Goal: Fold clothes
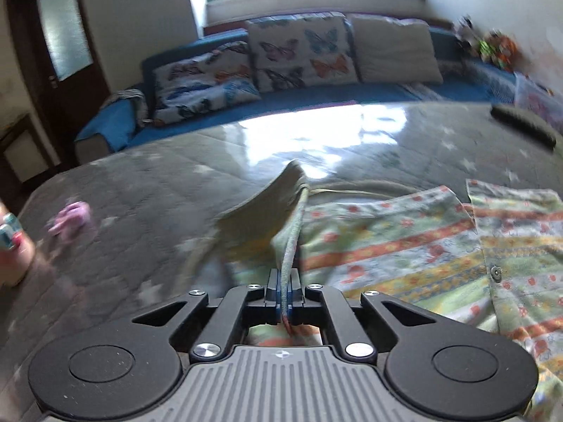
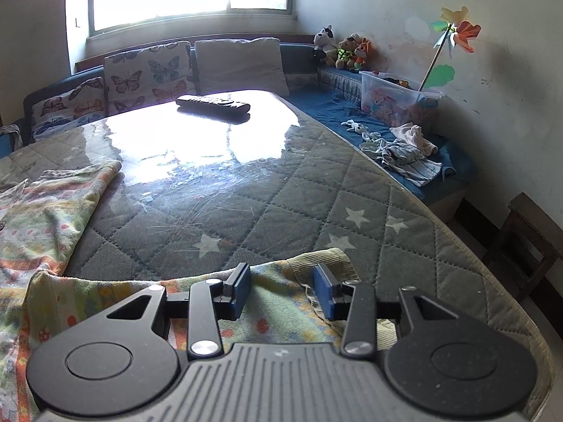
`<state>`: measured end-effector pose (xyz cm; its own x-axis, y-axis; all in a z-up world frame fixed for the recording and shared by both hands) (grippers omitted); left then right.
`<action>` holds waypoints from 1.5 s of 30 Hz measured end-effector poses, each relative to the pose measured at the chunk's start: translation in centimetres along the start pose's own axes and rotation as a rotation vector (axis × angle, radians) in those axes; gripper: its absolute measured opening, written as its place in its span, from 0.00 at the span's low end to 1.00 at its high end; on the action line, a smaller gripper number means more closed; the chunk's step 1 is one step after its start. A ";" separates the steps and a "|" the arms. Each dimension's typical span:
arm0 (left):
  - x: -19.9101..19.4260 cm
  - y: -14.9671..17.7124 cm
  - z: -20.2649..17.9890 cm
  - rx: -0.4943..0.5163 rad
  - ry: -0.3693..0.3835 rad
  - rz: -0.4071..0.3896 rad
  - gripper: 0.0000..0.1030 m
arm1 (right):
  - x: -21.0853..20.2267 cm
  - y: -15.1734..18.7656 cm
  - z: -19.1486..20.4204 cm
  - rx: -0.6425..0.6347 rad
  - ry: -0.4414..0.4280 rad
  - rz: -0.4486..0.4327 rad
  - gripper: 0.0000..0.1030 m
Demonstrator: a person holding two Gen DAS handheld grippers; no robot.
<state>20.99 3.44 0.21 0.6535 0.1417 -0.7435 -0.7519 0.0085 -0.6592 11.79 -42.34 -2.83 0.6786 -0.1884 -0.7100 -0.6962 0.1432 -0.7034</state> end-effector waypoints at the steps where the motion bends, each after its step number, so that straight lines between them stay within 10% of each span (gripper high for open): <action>1: -0.9 0.5 0.9 -0.022 -0.005 -0.011 0.03 | 0.0 0.0 0.0 0.000 0.000 0.000 0.39; 17: -9.4 15.7 14.4 -0.431 -0.086 0.016 0.07 | 0.2 -0.1 0.1 -0.010 0.031 0.012 0.46; 25: -9.8 15.5 15.2 -0.415 -0.146 0.008 0.29 | -0.1 0.0 0.3 0.008 0.032 0.018 0.46; 45: -9.8 14.3 17.2 -0.337 -0.237 -0.003 0.37 | -1.9 -1.0 3.0 -0.090 -0.104 0.006 0.48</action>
<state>2.35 19.15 0.03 0.5880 0.3662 -0.7213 -0.6537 -0.3101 -0.6903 11.87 -39.18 -0.86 0.6916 -0.0850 -0.7173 -0.7155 0.0552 -0.6964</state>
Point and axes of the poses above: each gripper's, at about its wrist camera, not at the fingertips, and x roughly the way its jaws point, z to its left, y to its underside, the point moved 3 cm from there along x, roughly the way its jaws point, and after that the axes turned 4 degrees about z, right-handed, at the moved point
